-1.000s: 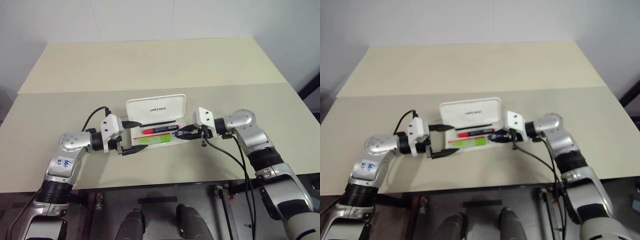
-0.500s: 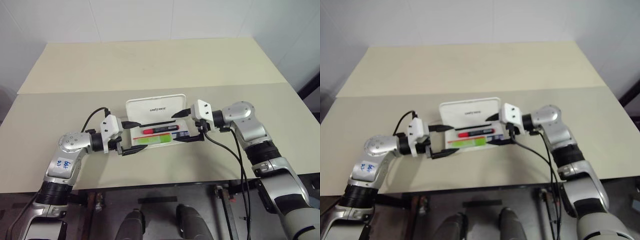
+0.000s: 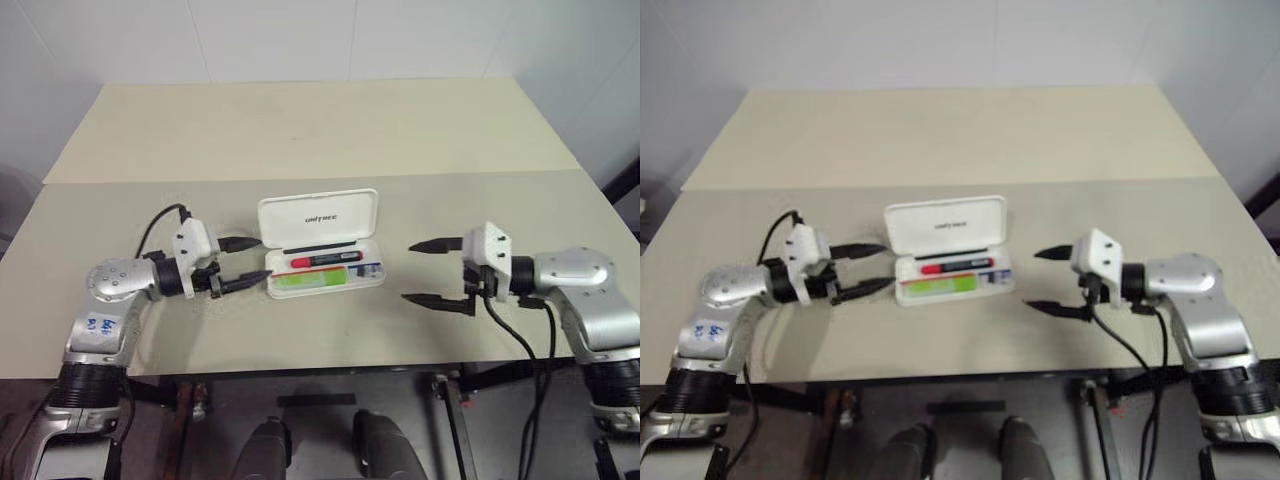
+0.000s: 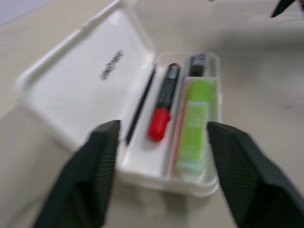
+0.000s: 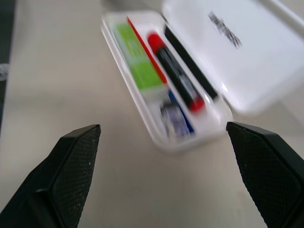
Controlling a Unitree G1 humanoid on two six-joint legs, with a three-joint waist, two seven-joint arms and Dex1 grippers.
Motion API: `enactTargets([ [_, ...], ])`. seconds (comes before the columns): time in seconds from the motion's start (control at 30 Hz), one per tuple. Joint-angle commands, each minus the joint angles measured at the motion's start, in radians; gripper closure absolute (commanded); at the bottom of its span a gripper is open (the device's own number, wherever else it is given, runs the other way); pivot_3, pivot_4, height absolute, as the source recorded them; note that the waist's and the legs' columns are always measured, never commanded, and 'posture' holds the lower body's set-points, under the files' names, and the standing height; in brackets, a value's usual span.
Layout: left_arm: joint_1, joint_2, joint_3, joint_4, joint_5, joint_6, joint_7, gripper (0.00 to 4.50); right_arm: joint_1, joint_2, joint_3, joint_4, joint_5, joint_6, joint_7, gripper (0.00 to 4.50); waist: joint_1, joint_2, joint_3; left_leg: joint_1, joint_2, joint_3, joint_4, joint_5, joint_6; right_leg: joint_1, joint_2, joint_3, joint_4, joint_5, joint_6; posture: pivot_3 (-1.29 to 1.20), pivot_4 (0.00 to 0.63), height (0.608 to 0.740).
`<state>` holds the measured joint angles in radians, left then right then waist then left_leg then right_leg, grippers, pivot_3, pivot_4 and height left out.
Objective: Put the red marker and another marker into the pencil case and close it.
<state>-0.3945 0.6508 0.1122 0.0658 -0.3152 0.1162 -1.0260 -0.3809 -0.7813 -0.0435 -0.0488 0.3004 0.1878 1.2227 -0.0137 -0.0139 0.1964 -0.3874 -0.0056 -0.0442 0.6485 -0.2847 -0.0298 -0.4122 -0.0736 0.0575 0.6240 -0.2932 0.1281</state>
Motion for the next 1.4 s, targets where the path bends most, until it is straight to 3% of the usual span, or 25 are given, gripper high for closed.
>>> enactTargets([
  [0.03,-0.020,0.026,0.053,0.028,-0.018,-0.032,0.011,2.94,0.003,-0.026,-0.048,-0.042,0.022,-0.008,-0.024,0.00,-0.002,0.000,0.000,0.000,0.000,0.000,0.000,0.000,0.000,0.000,0.000,0.000,0.000,0.000,0.000,0.00,0.150,0.740],
  [0.17,-0.001,0.041,0.100,0.036,-0.019,-0.035,0.044,4.37,-0.007,-0.031,-0.058,-0.018,0.017,-0.027,-0.038,0.00,-0.007,0.000,0.000,0.000,0.000,0.000,0.000,0.000,0.000,0.000,-0.001,0.000,0.000,0.000,0.000,0.00,0.150,0.740],
  [0.2,0.003,0.039,0.117,0.031,-0.027,-0.027,0.061,4.44,-0.009,-0.031,-0.057,-0.011,0.016,-0.033,-0.038,0.00,-0.008,0.000,0.000,0.000,0.000,0.000,0.000,0.000,0.000,0.000,-0.001,0.000,0.000,0.000,0.000,0.00,0.150,0.740],
  [0.47,-0.030,-0.019,0.161,0.066,0.017,0.018,0.288,4.44,-0.020,-0.025,-0.047,0.020,0.010,-0.066,-0.041,0.00,-0.010,0.000,0.000,0.000,0.000,-0.001,0.001,0.000,0.000,0.000,-0.002,0.000,0.001,0.000,0.001,0.00,0.150,0.740],
  [0.77,-0.282,-0.176,-0.018,0.305,0.160,0.040,0.439,4.44,-0.040,-0.005,-0.027,0.020,0.013,-0.069,-0.055,0.00,0.014,-0.001,0.000,-0.001,-0.003,-0.001,0.003,0.001,0.000,0.001,-0.002,-0.001,0.001,0.001,0.002,0.00,0.150,0.740],
  [1.1,-0.366,-0.202,-0.026,0.363,0.079,-0.045,0.240,4.44,-0.021,0.014,-0.020,-0.031,0.025,-0.044,-0.095,0.00,0.011,-0.001,0.001,-0.001,-0.001,0.001,0.001,0.001,-0.001,0.000,0.000,0.000,-0.001,0.001,0.002,0.00,0.150,0.740],
  [1.4,-0.339,-0.125,-0.094,0.344,0.102,-0.169,0.015,4.44,0.006,0.019,-0.025,-0.082,0.037,-0.016,-0.126,0.00,0.012,-0.001,0.001,-0.001,-0.002,0.001,0.002,0.001,-0.001,0.000,0.000,0.000,0.000,0.001,0.002,0.00,0.150,0.740],
])
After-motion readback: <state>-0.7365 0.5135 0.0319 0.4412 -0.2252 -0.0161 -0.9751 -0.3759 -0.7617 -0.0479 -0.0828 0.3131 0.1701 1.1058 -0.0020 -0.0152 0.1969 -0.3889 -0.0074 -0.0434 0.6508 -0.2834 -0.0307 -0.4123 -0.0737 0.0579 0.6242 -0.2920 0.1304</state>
